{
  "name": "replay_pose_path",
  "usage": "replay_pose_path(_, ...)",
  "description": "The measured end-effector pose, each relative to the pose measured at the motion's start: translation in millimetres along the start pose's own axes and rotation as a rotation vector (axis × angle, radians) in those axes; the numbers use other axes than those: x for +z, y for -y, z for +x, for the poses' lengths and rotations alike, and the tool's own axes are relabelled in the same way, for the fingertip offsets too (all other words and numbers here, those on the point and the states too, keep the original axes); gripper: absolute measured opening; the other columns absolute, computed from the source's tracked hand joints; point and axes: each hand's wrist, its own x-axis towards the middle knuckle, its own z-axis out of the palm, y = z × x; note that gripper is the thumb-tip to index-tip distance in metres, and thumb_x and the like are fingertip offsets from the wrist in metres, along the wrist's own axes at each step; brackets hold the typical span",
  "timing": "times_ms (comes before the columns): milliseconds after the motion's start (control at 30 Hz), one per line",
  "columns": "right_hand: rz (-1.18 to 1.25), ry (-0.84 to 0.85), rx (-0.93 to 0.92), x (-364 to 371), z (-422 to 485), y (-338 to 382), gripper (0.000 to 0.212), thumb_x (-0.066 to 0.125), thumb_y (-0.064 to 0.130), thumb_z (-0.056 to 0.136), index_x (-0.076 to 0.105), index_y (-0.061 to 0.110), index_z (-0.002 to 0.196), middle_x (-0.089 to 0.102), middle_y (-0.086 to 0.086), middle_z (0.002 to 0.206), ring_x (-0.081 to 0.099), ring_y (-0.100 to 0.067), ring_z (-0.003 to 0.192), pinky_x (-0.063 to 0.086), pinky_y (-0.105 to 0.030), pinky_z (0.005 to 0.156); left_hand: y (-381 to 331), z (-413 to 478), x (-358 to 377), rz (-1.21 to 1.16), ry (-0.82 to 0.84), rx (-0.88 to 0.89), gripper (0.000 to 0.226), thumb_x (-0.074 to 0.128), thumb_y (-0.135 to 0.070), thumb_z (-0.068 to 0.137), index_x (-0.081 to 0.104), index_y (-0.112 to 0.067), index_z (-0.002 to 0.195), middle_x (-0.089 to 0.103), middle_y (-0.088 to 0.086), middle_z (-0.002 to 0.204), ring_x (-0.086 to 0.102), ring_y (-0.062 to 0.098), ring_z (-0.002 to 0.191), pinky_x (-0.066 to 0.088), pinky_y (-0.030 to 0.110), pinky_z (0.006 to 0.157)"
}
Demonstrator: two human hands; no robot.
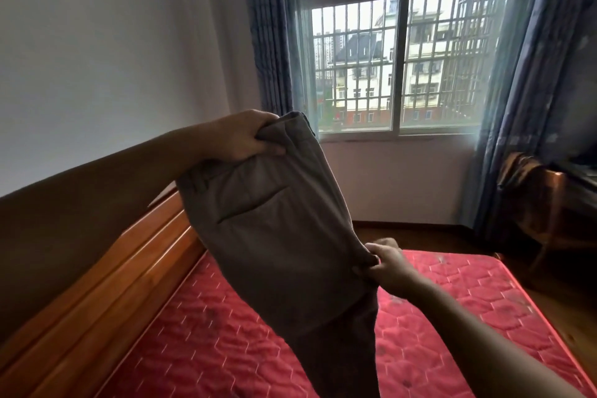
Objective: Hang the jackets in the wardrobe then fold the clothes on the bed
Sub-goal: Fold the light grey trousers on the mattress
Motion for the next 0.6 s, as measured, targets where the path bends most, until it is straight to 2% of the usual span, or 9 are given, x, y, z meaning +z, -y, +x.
replay_pose_path(33,-0.021,0.042,-0.020,-5.0,0.7,14.3,0.028,0.081,0.008,0.078,0.071,0.015,0.103,0.051,-0.011,0.120,0.051,-0.022,0.116,0.047,-0.042,0.102,-2.9,1.6,2.7,-0.003,0.010,0.004,0.023,0.075,-0.028,0.089,0.067,-0.015,0.106,0.071,-0.001,0.100,0.065,0.007,0.090,0.049,0.019,0.078)
replay_pose_path(67,0.094,0.090,-0.082,-10.2,1.6,32.7,0.040,0.081,0.002,0.077,0.068,0.012,0.113,0.055,-0.013,0.124,0.055,-0.022,0.119,0.049,-0.045,0.103,-6.5,3.6,4.9,-0.002,0.018,0.009,0.025,0.074,-0.028,0.089,0.067,-0.012,0.107,0.071,0.002,0.100,0.065,0.010,0.091,0.049,0.020,0.078)
replay_pose_path(133,0.360,0.135,-0.215,-22.3,5.2,75.0,0.051,0.081,-0.004,0.077,0.059,0.005,0.122,0.065,-0.016,0.119,0.065,-0.020,0.109,0.059,-0.042,0.090,-15.0,6.9,7.9,0.009,0.052,0.015,0.027,0.074,-0.029,0.090,0.067,-0.010,0.108,0.071,0.005,0.100,0.065,0.014,0.091,0.049,0.026,0.081)
replay_pose_path(200,0.402,0.085,-0.317,-34.4,13.7,112.7,0.047,0.078,-0.006,0.080,0.057,-0.003,0.121,0.069,-0.020,0.112,0.067,-0.022,0.098,0.060,-0.045,0.084,-21.7,9.4,8.8,0.020,0.093,0.011,0.027,0.073,-0.030,0.090,0.067,-0.011,0.107,0.070,0.005,0.099,0.065,0.018,0.090,0.051,0.032,0.082)
replay_pose_path(267,0.309,0.039,-0.416,-40.9,19.6,137.5,0.032,0.074,-0.010,0.081,0.063,-0.011,0.111,0.070,-0.020,0.101,0.063,-0.021,0.089,0.057,-0.049,0.084,-25.9,8.8,8.9,0.031,0.115,0.016,0.027,0.075,-0.030,0.089,0.066,-0.010,0.106,0.069,0.005,0.097,0.065,0.018,0.089,0.052,0.036,0.082)
replay_pose_path(333,0.272,0.025,-0.442,-41.8,22.1,144.5,0.021,0.071,-0.013,0.081,0.067,-0.012,0.102,0.071,-0.017,0.094,0.064,-0.016,0.085,0.058,-0.045,0.083,-28.3,5.4,7.9,0.029,0.104,0.026,0.031,0.075,-0.035,0.088,0.064,-0.013,0.106,0.068,0.003,0.096,0.064,0.016,0.086,0.054,0.035,0.078)
replay_pose_path(433,0.313,-0.021,-0.456,-37.0,23.1,148.3,0.021,0.069,-0.013,0.081,0.070,-0.008,0.101,0.074,-0.022,0.099,0.068,-0.021,0.085,0.059,-0.043,0.082,-33.7,1.1,9.2,0.025,0.026,0.046,0.036,0.074,-0.047,0.085,0.062,-0.021,0.107,0.067,-0.006,0.095,0.063,0.007,0.083,0.051,0.021,0.074)
replay_pose_path(533,0.340,-0.006,-0.465,-31.9,24.9,143.4,0.020,0.072,-0.005,0.085,0.071,0.007,0.100,0.075,-0.008,0.096,0.070,-0.016,0.085,0.061,-0.036,0.078,-34.9,2.9,7.1,0.066,-0.029,0.082,0.026,0.076,-0.036,0.086,0.065,-0.015,0.096,0.067,-0.003,0.089,0.062,0.006,0.081,0.046,0.024,0.072)
replay_pose_path(600,0.314,0.084,-0.409,-24.7,22.7,126.9,0.017,0.075,0.000,0.086,0.072,0.011,0.098,0.076,0.000,0.093,0.071,-0.012,0.083,0.060,-0.030,0.073,-32.8,2.6,4.4,0.065,-0.025,0.079,0.024,0.077,-0.032,0.085,0.066,-0.013,0.096,0.069,-0.002,0.090,0.063,0.007,0.083,0.047,0.025,0.074)
